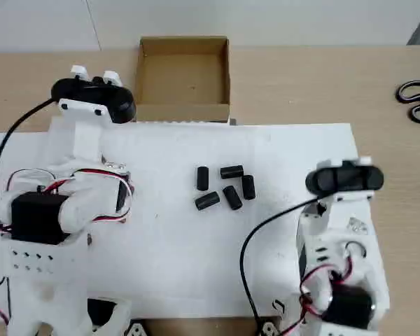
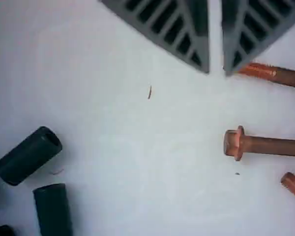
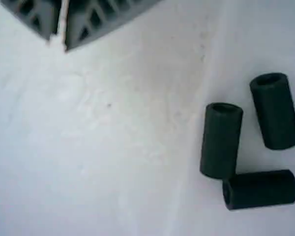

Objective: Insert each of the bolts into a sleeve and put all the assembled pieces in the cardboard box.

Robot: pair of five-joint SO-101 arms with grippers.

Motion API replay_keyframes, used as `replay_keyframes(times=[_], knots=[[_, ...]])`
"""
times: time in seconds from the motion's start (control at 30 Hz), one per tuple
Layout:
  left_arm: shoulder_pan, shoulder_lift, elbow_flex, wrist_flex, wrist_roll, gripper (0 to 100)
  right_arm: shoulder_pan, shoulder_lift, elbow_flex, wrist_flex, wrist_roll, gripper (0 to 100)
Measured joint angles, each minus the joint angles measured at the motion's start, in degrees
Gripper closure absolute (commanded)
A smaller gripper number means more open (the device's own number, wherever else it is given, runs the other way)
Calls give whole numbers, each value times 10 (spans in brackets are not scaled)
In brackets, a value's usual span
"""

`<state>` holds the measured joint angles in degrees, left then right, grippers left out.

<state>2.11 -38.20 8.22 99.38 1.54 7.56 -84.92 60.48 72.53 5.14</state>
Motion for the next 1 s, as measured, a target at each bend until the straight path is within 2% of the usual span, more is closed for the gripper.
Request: replay_keyframes(times=[0.1, 0.23, 0.37, 0.5, 0.73, 0.87, 1.0], knots=[[-50, 21, 11, 0, -3, 994, 0, 113, -91, 20, 0, 995], [-135, 82, 12, 0, -47, 994, 0, 279, -222, 56, 0, 995], [-178, 131, 12, 0, -80, 994, -33, 427, -367, 135, 0, 995], [-184, 159, 12, 0, -113, 994, -98, 551, -486, 200, 0, 995], [-184, 254, 12, -1, -118, 994, -210, 706, -577, 215, -18, 995], [-187, 310, 12, -18, -118, 992, -234, 762, -593, 215, -41, 994], [-187, 355, 12, -69, -118, 964, -249, 803, -593, 195, -43, 993]])
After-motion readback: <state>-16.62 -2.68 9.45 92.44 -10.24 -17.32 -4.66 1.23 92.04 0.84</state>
